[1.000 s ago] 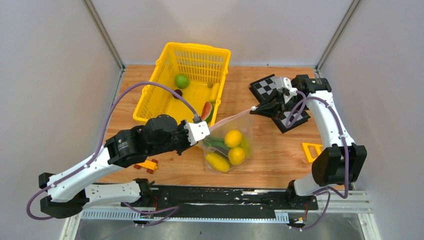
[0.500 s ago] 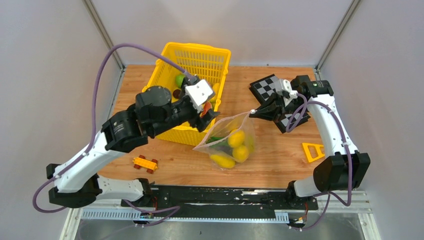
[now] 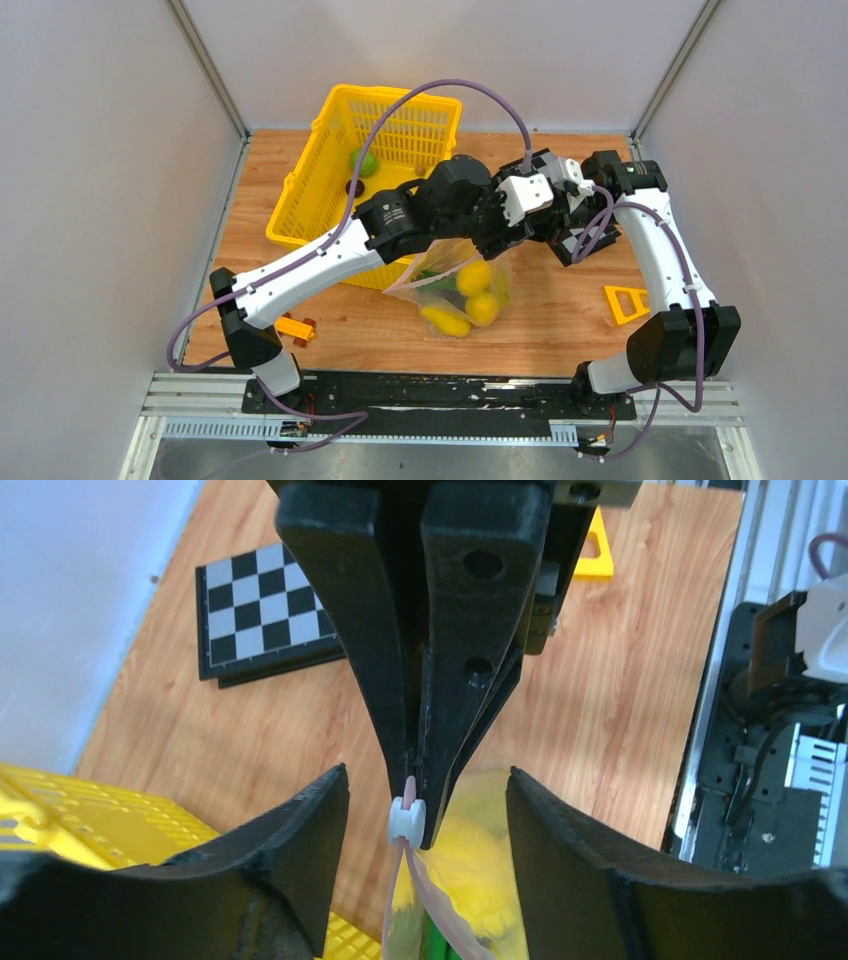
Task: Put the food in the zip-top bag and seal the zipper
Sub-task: Zip the zipper food storage bag at the center of the board.
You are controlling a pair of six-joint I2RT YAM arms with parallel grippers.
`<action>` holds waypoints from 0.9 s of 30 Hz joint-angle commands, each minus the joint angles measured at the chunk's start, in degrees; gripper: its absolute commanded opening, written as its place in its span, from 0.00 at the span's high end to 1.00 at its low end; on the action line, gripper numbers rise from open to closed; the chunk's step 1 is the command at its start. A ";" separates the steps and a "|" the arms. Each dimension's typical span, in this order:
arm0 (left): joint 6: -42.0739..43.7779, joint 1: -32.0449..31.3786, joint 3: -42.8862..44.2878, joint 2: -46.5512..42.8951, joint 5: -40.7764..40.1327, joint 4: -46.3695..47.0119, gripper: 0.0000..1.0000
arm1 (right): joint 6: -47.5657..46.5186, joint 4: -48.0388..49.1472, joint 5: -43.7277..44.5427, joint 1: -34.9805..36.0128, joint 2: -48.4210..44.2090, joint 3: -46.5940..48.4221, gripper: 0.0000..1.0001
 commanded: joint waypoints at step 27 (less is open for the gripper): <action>5.35 0.08 2.56 -2.23 1.53 -4.28 0.69 | 0.57 -1.55 -1.80 0.21 -1.64 0.69 1.00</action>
